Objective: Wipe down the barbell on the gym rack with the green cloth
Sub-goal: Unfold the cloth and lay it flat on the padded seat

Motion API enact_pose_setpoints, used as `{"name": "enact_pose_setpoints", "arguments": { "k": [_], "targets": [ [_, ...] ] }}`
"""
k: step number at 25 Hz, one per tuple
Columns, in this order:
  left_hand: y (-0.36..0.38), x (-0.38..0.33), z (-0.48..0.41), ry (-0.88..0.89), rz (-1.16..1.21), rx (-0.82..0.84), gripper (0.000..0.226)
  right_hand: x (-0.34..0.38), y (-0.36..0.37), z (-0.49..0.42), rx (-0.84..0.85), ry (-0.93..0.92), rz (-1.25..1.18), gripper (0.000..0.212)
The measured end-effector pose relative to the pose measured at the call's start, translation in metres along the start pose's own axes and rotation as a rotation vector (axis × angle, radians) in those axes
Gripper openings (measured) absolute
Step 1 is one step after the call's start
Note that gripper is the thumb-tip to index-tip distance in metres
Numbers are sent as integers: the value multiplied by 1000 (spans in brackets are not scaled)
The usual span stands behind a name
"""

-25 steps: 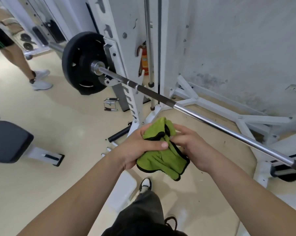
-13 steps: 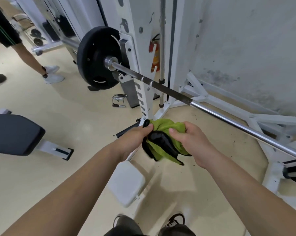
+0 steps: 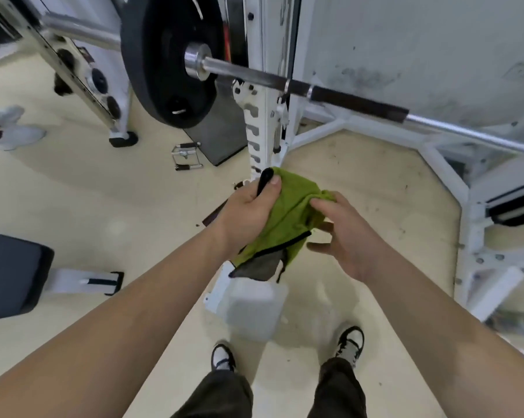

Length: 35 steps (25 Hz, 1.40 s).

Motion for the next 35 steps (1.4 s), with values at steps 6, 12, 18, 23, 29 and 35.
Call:
{"name": "enact_pose_setpoints", "arguments": {
  "k": [6,12,18,23,29,35],
  "targets": [
    [-8,78,-25,-126,28,136,38,-105,33,10,27,96,-330,54],
    [2,169,-87,133,-307,-32,49,-272,-25,-24,-10,201,219,21],
    [-4,282,-197,386,-439,-324,38,-396,-86,-91,-320,-38,209,51],
    [-14,360,-269,433,-333,-516,40,-467,-99,-145,-179,-133,140,95],
    [-24,411,-305,278,-264,-428,39,-480,-119,-154,-10,-330,274,25],
    [-31,380,-309,284,-202,-348,25,-446,-112,-166,-286,-429,247,20]
  ]
}}
Point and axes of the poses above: each hand's wrist, its own z-axis away from the middle knuckle, its own y-axis out of the palm, x = y × z, the point moved 4 cm from there along -z, towards the middle knuckle, and after that the axes turned 15 degrees about -y, right-handed, at the moved point
